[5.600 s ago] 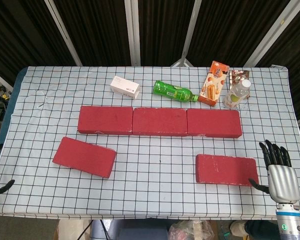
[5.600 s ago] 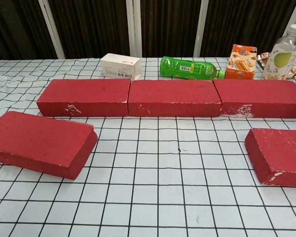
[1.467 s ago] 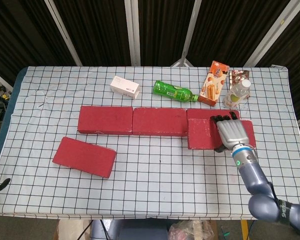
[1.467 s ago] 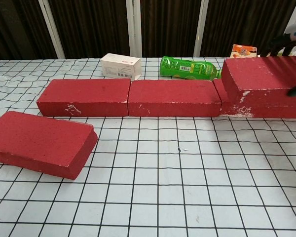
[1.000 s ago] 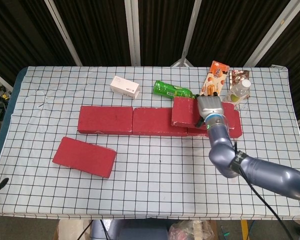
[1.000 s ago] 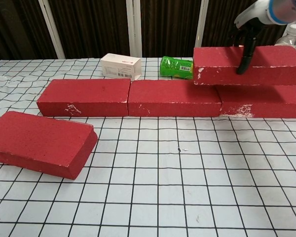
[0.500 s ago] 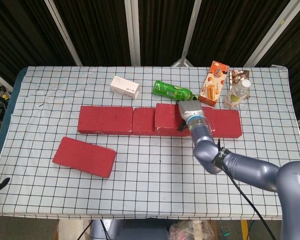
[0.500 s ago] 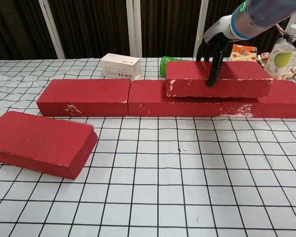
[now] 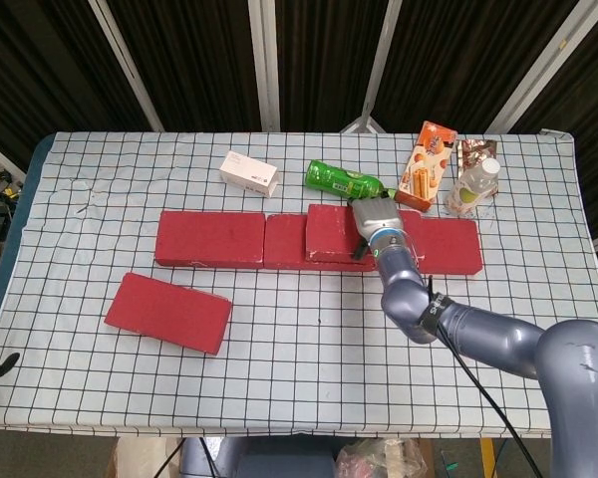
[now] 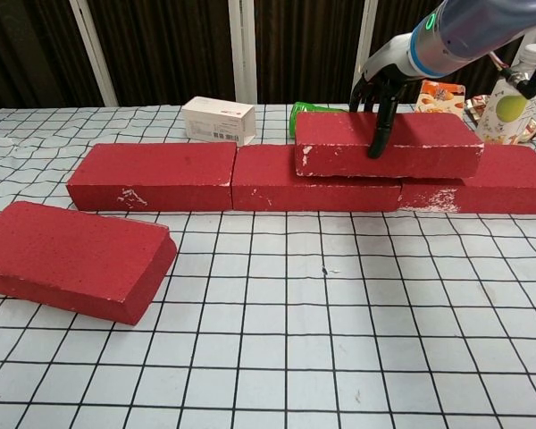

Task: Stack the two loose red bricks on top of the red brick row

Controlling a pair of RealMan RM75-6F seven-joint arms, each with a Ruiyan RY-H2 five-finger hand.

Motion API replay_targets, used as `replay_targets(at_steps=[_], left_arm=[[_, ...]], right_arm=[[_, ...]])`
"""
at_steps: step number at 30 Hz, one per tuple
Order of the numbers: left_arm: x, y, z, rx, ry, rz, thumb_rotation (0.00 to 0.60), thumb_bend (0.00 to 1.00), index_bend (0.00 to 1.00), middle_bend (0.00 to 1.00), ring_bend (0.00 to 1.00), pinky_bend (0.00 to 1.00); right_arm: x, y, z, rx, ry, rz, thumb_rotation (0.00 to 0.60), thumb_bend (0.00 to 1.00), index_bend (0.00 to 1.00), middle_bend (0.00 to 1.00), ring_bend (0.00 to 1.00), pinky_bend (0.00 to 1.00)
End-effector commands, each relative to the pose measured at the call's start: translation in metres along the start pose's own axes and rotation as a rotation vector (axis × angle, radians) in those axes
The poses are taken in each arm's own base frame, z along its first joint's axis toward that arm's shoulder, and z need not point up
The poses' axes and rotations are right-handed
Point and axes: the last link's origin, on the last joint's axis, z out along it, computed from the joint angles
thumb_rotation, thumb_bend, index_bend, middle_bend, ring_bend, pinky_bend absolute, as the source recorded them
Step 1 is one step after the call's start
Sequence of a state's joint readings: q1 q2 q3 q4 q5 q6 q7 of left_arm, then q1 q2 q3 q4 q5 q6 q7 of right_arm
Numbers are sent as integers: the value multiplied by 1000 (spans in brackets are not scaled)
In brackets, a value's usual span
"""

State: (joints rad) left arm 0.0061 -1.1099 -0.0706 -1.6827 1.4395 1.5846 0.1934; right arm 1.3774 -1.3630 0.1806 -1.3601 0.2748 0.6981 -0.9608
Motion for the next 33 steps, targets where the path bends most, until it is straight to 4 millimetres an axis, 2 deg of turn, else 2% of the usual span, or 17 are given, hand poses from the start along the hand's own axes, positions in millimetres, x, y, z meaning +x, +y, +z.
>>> replay_targets(at_steps=[1, 13, 33], left_arm=[[0, 0, 0, 0, 1, 1, 600, 0, 33, 0, 0, 93], [1, 1, -3, 12, 16, 5, 600, 0, 33, 0, 0, 93], [-2, 3, -4, 13, 13, 22, 600, 0, 33, 0, 0, 93]], right_arm=[[2, 2, 0, 2, 5, 1, 600, 154, 195, 216, 215, 0], [1, 15, -2, 27, -6, 18, 600, 153, 195, 216, 214, 0], [-3, 25, 4, 45, -2, 21, 600, 153, 195, 217, 203, 0]])
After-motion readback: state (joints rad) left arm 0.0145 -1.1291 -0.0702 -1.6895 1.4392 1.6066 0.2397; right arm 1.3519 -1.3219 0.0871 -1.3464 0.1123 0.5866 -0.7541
